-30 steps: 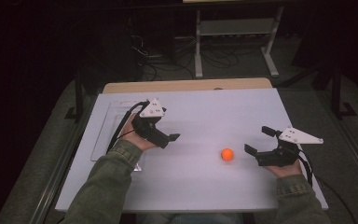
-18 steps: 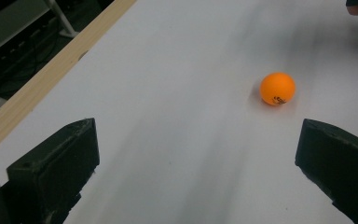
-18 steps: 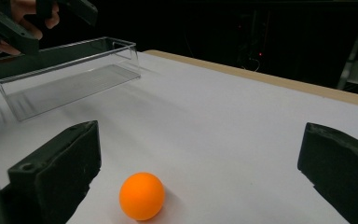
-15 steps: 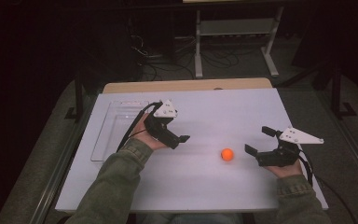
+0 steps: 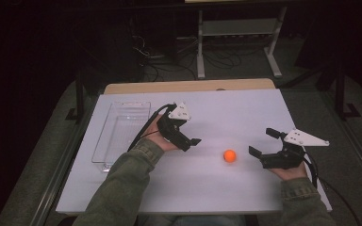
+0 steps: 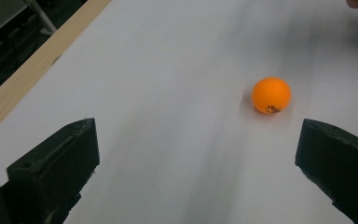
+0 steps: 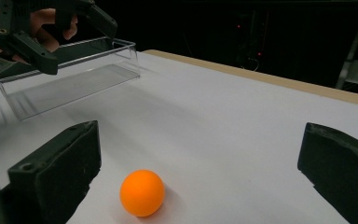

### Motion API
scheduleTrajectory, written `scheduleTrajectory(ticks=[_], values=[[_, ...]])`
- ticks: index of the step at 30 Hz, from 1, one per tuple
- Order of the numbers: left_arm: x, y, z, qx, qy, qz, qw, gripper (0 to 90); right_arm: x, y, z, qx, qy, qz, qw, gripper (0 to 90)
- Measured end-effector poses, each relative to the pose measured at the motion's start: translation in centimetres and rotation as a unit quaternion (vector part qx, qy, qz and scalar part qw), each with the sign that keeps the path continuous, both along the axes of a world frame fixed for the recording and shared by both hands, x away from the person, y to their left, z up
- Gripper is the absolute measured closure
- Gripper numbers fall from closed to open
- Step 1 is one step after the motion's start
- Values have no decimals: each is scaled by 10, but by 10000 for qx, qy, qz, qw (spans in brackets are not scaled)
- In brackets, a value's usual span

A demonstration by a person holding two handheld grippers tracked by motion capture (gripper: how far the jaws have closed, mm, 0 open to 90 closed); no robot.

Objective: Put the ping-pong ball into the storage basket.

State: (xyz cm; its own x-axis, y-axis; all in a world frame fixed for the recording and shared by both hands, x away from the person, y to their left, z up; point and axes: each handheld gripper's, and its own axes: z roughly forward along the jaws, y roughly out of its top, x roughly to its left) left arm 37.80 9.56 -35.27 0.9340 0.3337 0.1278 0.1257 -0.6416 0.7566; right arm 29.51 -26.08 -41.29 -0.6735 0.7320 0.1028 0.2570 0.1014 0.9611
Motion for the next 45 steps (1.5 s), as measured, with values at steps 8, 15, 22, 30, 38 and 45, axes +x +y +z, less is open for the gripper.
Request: scheduleTrajectory(ticks=[8, 15, 22, 30, 38, 45], values=[[1, -14, -2, 102, 24, -145, 9998, 0, -2, -1, 0, -5, 4, -18, 10000, 0], [2, -24, -3, 155, 26, -244, 9996, 0, -3, -2, 0, -1, 6, -22, 10000, 0], [4, -34, -4, 252, 38, -370, 9990, 0, -3, -2, -1, -2, 23, -18, 10000, 0], [5, -48, -6, 370, 63, -533, 9979, 0, -3, -3, -1, 9, 15, -18, 10000, 0], [5, -61, -8, 529, 99, -686, 9962, 0, -4, -3, 0, 13, 5, -23, 10000, 0], [6, -68, -14, 717, 184, -805, 9940, 0, -4, -4, 0, 20, -6, -22, 10000, 0]])
